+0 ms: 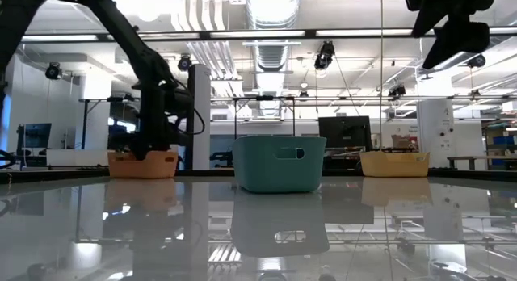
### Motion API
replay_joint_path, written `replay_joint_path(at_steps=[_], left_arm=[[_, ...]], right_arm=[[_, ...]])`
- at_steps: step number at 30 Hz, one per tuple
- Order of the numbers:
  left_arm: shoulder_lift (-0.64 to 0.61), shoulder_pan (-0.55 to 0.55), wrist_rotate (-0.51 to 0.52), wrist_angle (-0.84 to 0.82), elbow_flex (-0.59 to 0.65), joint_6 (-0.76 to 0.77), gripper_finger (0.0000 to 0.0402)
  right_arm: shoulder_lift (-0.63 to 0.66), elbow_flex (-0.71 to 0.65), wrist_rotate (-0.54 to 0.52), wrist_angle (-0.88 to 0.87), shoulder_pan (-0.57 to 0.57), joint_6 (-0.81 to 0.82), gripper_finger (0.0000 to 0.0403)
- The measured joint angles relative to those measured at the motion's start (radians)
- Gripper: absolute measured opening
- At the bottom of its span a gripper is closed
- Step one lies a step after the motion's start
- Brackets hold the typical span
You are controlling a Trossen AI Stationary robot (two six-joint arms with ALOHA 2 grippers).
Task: Sort batteries
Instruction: Put the red battery into the orange bin
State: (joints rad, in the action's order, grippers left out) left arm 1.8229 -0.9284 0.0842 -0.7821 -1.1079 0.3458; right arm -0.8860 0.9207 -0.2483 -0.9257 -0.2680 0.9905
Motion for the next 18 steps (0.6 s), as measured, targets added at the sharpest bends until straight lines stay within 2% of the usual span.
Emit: replay_joint_path(at_steps=[5,9,18], left_arm=[[0.018,-0.028,0.001,-0.035,-0.026,0.011,0.0046],[-0.001,-0.07,0.049,-0.044,-0.023,0.017,0.0048],[-0.02,-0.16,0.077,-0.083,-0.032,-0.016,0.0065]], right_arm=[[0.0,0.0,0.066,0.004,0.0,0.026,0.0317],[-0.001,0.0,0.066,0.021,-0.005,0.03,0.0314],[-0.001,0.0,0.031,0.026,-0.005,0.005,0.0293]])
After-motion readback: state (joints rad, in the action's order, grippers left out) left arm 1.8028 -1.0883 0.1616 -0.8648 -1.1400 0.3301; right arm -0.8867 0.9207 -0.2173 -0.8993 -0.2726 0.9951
